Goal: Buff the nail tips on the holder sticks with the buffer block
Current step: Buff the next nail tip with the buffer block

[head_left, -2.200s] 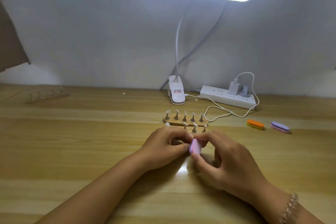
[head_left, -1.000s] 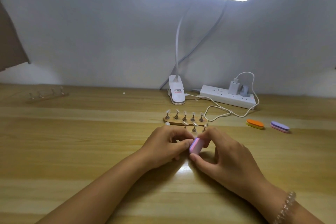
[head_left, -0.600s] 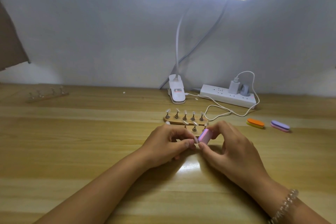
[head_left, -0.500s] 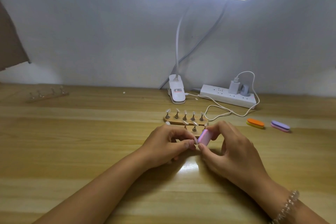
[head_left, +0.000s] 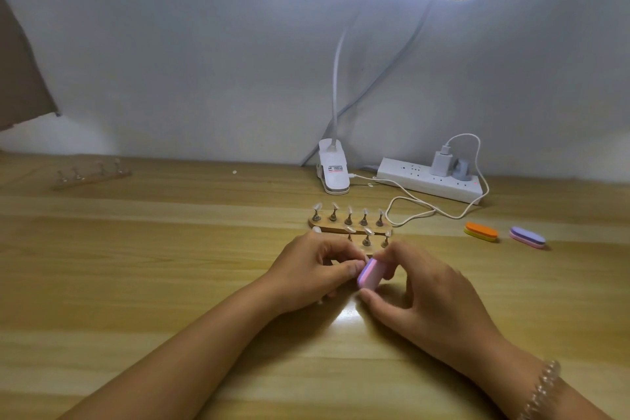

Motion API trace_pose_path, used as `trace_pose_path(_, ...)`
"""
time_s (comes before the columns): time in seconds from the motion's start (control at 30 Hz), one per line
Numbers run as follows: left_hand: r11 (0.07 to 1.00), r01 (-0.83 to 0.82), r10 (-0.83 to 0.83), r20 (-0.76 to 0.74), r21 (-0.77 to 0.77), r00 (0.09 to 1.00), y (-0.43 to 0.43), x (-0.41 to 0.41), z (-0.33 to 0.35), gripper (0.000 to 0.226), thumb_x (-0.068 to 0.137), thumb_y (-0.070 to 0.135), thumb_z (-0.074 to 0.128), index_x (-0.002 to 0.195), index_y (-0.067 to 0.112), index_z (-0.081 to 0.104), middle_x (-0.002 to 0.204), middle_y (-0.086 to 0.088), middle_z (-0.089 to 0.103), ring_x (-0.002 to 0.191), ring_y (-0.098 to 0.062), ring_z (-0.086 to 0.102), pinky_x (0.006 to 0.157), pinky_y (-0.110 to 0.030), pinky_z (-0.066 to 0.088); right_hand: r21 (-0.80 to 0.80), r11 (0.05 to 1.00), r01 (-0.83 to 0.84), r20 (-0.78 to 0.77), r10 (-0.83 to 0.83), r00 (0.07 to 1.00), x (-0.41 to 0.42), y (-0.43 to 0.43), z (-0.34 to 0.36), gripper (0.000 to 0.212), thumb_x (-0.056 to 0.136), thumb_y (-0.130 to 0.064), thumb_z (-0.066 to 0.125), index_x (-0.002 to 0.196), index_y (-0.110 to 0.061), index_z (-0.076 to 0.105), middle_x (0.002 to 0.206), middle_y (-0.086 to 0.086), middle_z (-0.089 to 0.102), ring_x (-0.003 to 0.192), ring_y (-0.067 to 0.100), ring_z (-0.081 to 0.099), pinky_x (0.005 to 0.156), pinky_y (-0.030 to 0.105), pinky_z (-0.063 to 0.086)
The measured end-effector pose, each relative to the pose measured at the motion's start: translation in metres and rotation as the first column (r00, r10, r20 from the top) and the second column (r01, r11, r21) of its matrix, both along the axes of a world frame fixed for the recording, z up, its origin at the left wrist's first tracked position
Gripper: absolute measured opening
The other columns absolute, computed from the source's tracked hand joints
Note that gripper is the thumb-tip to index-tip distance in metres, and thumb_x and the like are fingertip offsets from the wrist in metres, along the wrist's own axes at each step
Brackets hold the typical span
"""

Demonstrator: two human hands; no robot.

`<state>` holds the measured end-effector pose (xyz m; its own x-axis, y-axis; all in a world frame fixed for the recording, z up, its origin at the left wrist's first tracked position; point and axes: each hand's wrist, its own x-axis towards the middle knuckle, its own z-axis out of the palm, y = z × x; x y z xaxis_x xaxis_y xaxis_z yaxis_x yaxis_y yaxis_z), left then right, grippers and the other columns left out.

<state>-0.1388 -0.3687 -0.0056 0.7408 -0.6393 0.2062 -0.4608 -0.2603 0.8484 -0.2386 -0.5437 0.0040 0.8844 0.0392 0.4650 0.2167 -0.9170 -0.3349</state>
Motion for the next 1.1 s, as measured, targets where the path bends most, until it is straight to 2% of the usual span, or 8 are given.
trace_pose_path(0.17,1.000,0.008,-0.008,-0.004,-0.001,1.000,0.0009,0.0002,0.0003,0.014,0.094,0.017,0.066,0.095,0.028,0.075,0.079,0.006,0.069,0.049,-0.008,0.052,0.044,-0.021,0.042,0.047,0.998,0.046,0.054,-0.048,0.997,0.0017,-0.0018,0.0024,0.030,0.075,-0.047,0.071,0.095,-0.033,0.053,0.089,-0.018,0.056,0.060,-0.004,0.046,0.052,0.023,0.037)
trace_pose_path(0.37,1.000,0.017,-0.018,0.033,0.026,0.999,-0.0006,0.0025,-0.0015,0.016,0.094,0.015,0.065,0.099,0.025,0.077,0.081,0.008,0.070,0.051,-0.010,0.054,0.050,-0.024,0.043,0.023,0.999,-0.028,0.036,0.027,0.999,0.0004,-0.0002,0.0005,0.033,0.075,-0.047,0.071,0.101,-0.034,0.055,0.091,-0.021,0.054,0.066,-0.010,0.047,0.052,0.017,0.033)
trace_pose_path(0.47,0.999,0.020,-0.022,0.048,0.048,0.999,-0.0005,0.0041,-0.0022,0.016,0.094,0.016,0.066,0.102,0.025,0.077,0.081,0.016,0.068,0.051,-0.004,0.054,0.052,-0.021,0.041,0.046,0.998,-0.035,0.066,0.032,0.997,0.0009,-0.0011,0.0024,0.035,0.076,-0.039,0.074,0.107,-0.031,0.058,0.095,-0.020,0.054,0.069,-0.016,0.047,0.053,0.013,0.029)
trace_pose_path(0.6,0.998,0.036,-0.039,0.075,0.044,0.996,-0.0011,0.0046,-0.0025,0.018,0.093,0.011,0.065,0.103,0.021,0.078,0.091,0.011,0.073,0.066,0.010,0.058,0.060,-0.015,0.040,0.047,0.995,-0.092,0.021,0.091,0.996,-0.0004,-0.0003,-0.0001,0.034,0.074,-0.046,0.067,0.105,-0.035,0.055,0.095,-0.020,0.054,0.067,-0.009,0.049,0.052,0.019,0.038)
trace_pose_path(0.7,0.998,0.037,-0.042,0.087,0.048,0.995,-0.0010,0.0052,-0.0032,0.016,0.094,0.017,0.066,0.102,0.024,0.078,0.089,0.012,0.072,0.057,0.010,0.052,0.054,-0.012,0.035,0.093,0.994,-0.050,0.077,0.043,0.996,0.0029,-0.0033,0.0009,0.037,0.076,-0.035,0.076,0.108,-0.031,0.059,0.094,-0.019,0.056,0.069,-0.012,0.049,0.053,0.016,0.033)
trace_pose_path(0.83,0.999,0.034,-0.036,0.081,0.033,0.996,-0.0010,0.0065,-0.0048,0.017,0.094,0.014,0.065,0.102,0.021,0.078,0.087,0.013,0.071,0.059,0.010,0.052,0.054,-0.012,0.035,0.077,0.992,-0.100,-0.004,0.101,0.995,0.0013,-0.0025,-0.0012,0.032,0.073,-0.048,0.067,0.099,-0.036,0.053,0.092,-0.019,0.055,0.068,-0.003,0.051,0.053,0.020,0.038)
trace_pose_path(0.97,0.999,0.031,-0.034,0.086,0.038,0.996,-0.0011,0.0063,-0.0049,0.014,0.094,0.016,0.067,0.100,0.022,0.078,0.086,0.013,0.070,0.055,0.010,0.050,0.053,-0.011,0.034,0.187,0.981,-0.048,0.053,0.038,0.998,0.0063,-0.0054,-0.0004,0.027,0.075,-0.038,0.074,0.093,-0.032,0.055,0.089,-0.016,0.057,0.065,0.001,0.051,0.055,0.024,0.036)
trace_pose_path(1.1,0.999,0.028,-0.031,0.078,0.033,0.996,-0.0010,0.0057,-0.0038,0.015,0.093,0.014,0.066,0.101,0.020,0.078,0.090,0.009,0.073,0.063,0.010,0.054,0.058,-0.014,0.038,0.181,0.978,-0.106,-0.033,0.114,0.993,0.0048,-0.0044,-0.0013,0.030,0.069,-0.050,0.068,0.088,-0.031,0.053,0.087,-0.017,0.060,0.066,0.000,0.053,0.054,0.020,0.033)
